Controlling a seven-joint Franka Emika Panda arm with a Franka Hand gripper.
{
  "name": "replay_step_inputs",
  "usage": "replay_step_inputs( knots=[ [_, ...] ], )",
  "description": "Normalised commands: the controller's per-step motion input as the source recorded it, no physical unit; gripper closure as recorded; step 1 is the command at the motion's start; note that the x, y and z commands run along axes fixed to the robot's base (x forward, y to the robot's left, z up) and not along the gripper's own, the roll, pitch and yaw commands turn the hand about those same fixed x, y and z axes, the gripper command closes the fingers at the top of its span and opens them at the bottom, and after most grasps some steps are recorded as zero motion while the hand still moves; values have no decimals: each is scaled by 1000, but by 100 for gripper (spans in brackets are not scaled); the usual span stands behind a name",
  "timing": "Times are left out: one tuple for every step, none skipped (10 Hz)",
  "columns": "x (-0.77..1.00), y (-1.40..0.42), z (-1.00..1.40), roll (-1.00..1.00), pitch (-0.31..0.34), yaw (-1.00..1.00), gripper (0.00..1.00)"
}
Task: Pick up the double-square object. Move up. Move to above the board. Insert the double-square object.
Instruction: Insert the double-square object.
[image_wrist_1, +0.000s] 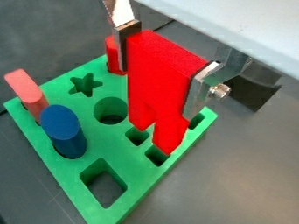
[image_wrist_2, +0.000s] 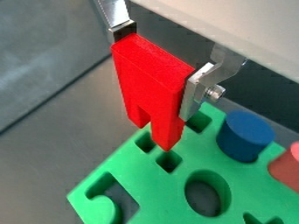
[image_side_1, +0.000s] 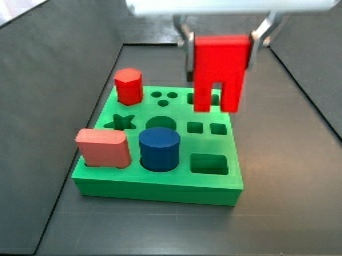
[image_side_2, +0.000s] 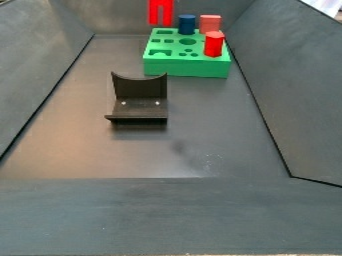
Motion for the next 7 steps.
replay_step_inputs(
  knots=[
    [0, 0, -717, 203, -176, 0, 100],
    [0, 0, -720, 191, -180, 0, 100],
    [-11, 0, -720, 193, -183, 0, 100],
    [-89, 0, -703, 223, -177, 0, 100],
    [0, -49, -677, 210, -173, 34, 100],
    [-26, -66, -671, 249, -179, 37, 100],
    [-100, -66, -666, 264, -180, 40, 100]
  ],
)
